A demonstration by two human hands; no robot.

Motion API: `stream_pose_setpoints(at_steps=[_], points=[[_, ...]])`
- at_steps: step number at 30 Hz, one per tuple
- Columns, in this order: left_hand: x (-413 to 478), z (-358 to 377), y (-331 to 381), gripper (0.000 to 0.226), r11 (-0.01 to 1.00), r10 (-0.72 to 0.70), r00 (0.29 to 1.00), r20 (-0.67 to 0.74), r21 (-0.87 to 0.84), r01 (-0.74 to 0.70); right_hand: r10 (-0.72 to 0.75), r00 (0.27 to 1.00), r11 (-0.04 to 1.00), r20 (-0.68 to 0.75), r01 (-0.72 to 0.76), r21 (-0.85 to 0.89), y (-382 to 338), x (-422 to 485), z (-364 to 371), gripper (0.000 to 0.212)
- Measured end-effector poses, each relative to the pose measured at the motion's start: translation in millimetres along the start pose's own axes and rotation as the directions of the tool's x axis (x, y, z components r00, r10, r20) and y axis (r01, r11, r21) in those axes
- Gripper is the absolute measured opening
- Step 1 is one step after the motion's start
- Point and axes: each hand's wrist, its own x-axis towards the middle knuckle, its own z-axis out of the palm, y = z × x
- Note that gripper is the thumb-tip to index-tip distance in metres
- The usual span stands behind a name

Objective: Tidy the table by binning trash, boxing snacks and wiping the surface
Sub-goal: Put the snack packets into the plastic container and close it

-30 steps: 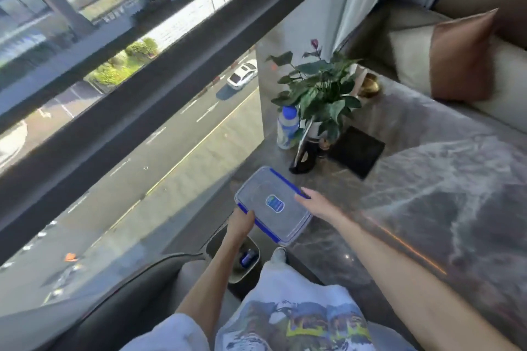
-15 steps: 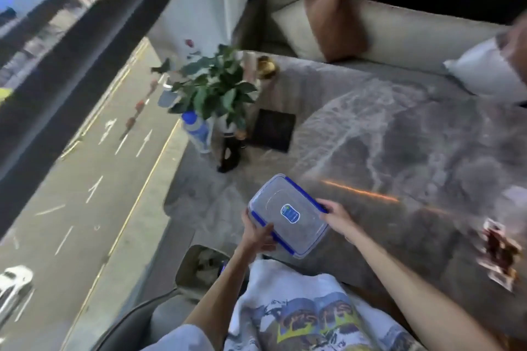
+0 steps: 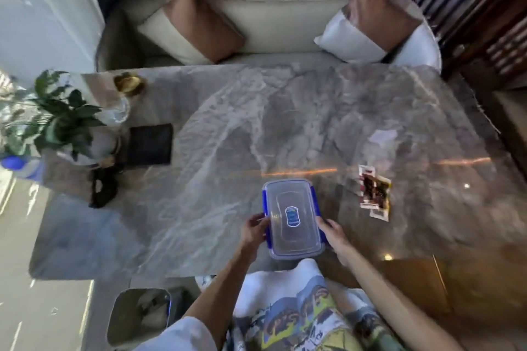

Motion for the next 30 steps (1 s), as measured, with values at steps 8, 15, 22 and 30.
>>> stream_pose_setpoints(at_steps=[8,15,22,30], points=[[8.3,25.9,-10.1,0.032,0.999,0.025,0.981,-0.192,-0.042,-0.033,0.041,0.999,0.966,-0.016,-0.036,0.255,-5.4,10.6,-5.8,0.040],[16.1,44.2,-12.4,0.029,0.991,0.120,0.909,-0.399,0.101,-0.086,-0.063,0.985,0.996,-0.161,0.071,0.045,-1.7,14.4,5.0,0.037],[27.5,42.1,-2.0,0.029,0.975,0.169,0.885,-0.434,0.207,-0.085,-0.057,0.976,0.995,-0.212,0.074,0.070,-3.0,24.8,14.5,0.034],[37.7,46.1,8.9,0.029,0.948,0.260,0.863,-0.434,0.283,-0.143,-0.003,0.983,0.999,-0.181,0.013,0.052,-13.7,31.5,20.3,0.034]])
